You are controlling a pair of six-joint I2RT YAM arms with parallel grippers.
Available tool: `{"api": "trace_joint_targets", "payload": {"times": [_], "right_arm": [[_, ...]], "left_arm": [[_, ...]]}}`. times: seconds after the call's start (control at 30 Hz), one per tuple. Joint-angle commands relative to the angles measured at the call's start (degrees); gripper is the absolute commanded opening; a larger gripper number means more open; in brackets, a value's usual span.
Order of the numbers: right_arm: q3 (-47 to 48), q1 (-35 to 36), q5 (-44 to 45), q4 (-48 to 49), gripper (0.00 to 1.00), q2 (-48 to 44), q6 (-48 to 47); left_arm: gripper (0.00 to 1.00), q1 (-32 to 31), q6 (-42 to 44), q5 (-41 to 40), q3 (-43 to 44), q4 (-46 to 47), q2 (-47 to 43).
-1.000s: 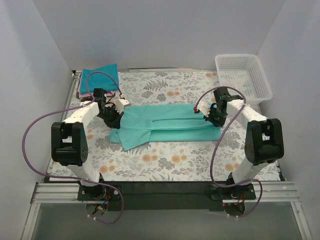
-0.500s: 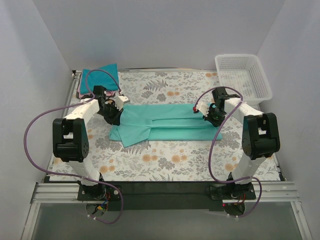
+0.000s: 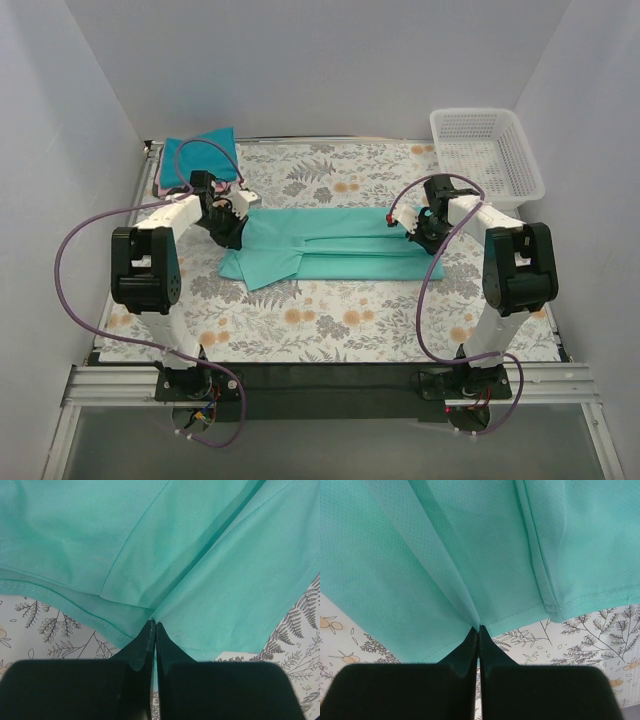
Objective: Fold and stack the t-shirts
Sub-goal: Fold the tshirt
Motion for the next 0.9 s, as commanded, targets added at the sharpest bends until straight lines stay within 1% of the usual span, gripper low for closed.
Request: {"api": "trace_joint_targets", "payload": {"times": [0.0,0.03,0.07,0.1,0.13,0.17,0.2,0.23,0.27,0.3,0.33,0.4,0.5,0.6,0.63,0.7,0.73,0.8,0.87], "right_arm": [[2.4,-0.4,0.8,0.7,0.01,0.6,-1.7],[2.4,-0.3,0.9,0.8,0.01,0.6,-1.6],[2.7,-0.3,1.0,0.7,0.01,0.8,-1.4],[3.0,-0.4,1.2,0.6,0.04,1.0,-1.1],[3.1,-0.3,1.2,0.4,0.15,0.8,-0.7],[3.3,-0.3,1.2,0.4,0.23,0.5,-0.5],[3.6,-0.3,1.0,0.2,0.29,-0.3,-0.3],[4.0,-0.3,0.8,-0.1,0.41,-0.8,0.6],[4.4,-0.4,0.5,-0.3,0.43,-1.4,1.1],[5.3,-0.3,-0.1,-0.9,0.45,-2.4,1.7],[5.9,-0.3,-0.4,-1.4,0.47,-3.1,2.9],[7.6,-0.3,-1.7,-3.1,0.48,-4.6,4.2],[8.5,-0.3,-3.1,-5.0,0.47,-6.1,6.9],[7.8,-0.4,-4.5,-6.1,0.38,-7.8,8.6],[6.9,-0.3,-4.8,-6.4,0.32,-8.3,9.0],[5.8,-0.2,-5.7,-7.1,0.26,-9.0,10.1],[5.1,-0.2,-5.8,-7.4,0.21,-9.1,10.6],[3.5,-0.3,-6.3,-8.0,0.19,-9.1,11.8],[2.6,-0.2,-7.0,-8.0,0.19,-8.8,12.3]], "left_arm": [[0.0,0.4,-0.1,-0.5,1.7,1.7,0.6],[0.0,0.4,-0.3,-0.7,1.6,1.9,0.7],[0.03,0.4,-0.6,-0.6,1.7,2.0,0.9],[0.08,0.4,-1.8,-0.7,2.5,2.3,1.2],[0.11,0.4,-2.2,0.0,3.1,2.0,1.2],[0.17,0.4,-2.7,0.5,4.0,1.3,1.2],[0.19,0.4,-3.5,1.3,5.7,-0.3,0.8],[0.22,0.4,-3.6,2.3,6.3,-1.0,-0.6],[0.26,0.4,-3.6,4.1,6.8,-1.8,-1.5],[0.34,0.4,-3.5,5.0,7.0,-3.2,-2.5],[0.39,0.4,-2.6,5.8,6.7,-3.9,-5.1],[0.43,0.3,-2.1,7.4,5.8,-5.5,-7.9],[0.43,-0.2,-1.5,7.5,2.4,-7.4,-12.7],[0.43,-1.2,-1.7,6.9,-3.3,-8.0,-17.4],[0.43,-2.3,-2.0,6.5,-5.3,-7.6,-18.6],[0.43,-4.0,-2.3,4.5,-11.0,-6.3,-22.2],[0.43,-6.2,-2.7,3.4,-12.8,-5.2,-23.4],[0.43,-8.4,-4.0,0.8,-18.0,-1.1,-26.4],[0.43,-11.3,-4.7,-3.0,-20.6,2.4,-27.1]]}}
